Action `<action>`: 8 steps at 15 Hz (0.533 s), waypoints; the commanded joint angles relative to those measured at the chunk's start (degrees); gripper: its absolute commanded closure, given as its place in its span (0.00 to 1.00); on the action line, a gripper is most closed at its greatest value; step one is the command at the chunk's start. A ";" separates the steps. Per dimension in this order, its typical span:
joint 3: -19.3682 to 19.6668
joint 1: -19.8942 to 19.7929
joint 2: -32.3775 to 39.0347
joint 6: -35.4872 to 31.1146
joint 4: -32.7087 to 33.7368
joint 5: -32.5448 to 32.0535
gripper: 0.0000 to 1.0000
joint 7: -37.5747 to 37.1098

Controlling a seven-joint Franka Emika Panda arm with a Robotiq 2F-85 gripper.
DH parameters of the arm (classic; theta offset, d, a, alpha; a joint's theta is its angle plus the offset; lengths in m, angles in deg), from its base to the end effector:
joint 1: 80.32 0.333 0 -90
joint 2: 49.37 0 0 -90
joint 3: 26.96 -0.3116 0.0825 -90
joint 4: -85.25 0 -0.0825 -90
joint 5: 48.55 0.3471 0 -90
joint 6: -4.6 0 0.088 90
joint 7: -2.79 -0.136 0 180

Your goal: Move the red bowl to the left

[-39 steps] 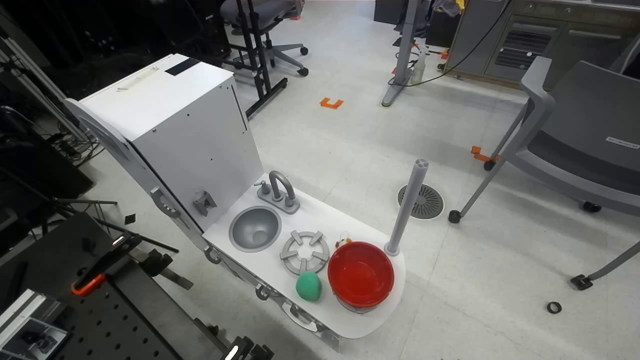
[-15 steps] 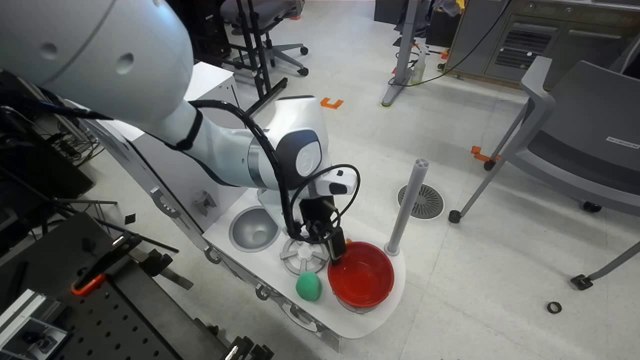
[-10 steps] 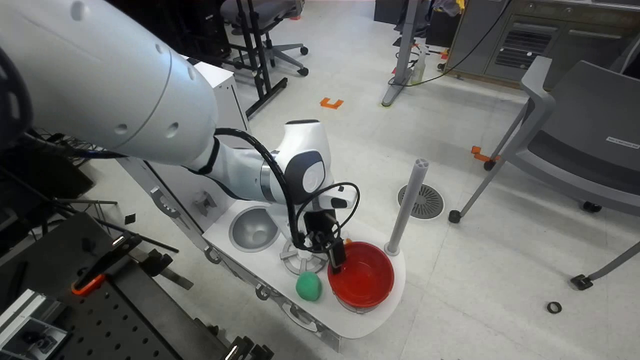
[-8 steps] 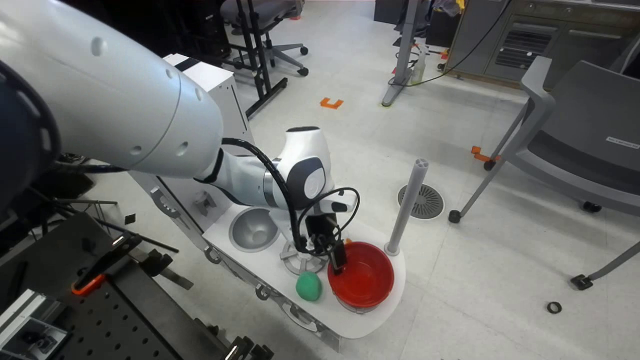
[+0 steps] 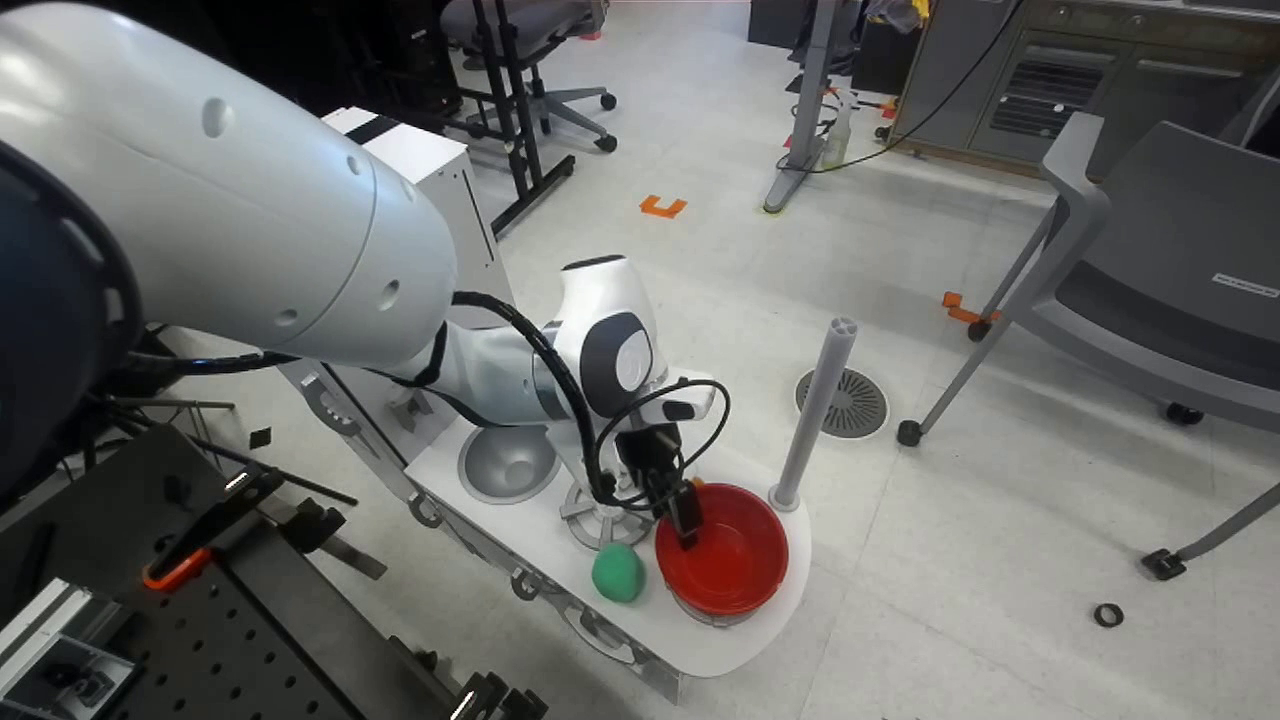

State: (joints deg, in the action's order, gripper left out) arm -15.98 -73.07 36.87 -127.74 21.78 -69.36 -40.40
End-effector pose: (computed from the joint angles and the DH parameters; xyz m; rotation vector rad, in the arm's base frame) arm 0.6169 -0.0346 -0.1295 2.5752 -0.4940 -0.1608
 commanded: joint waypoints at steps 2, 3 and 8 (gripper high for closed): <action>-1.65 -1.42 0.00 0.97 -0.12 -4.51 0.65 -6.89; -1.89 -1.61 0.00 1.51 -0.43 -4.69 0.73 -8.67; -4.29 -3.52 0.02 4.73 -1.62 -4.66 1.00 -13.45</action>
State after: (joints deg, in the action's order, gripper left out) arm -17.29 -74.33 36.89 -126.27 19.82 -72.77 -51.23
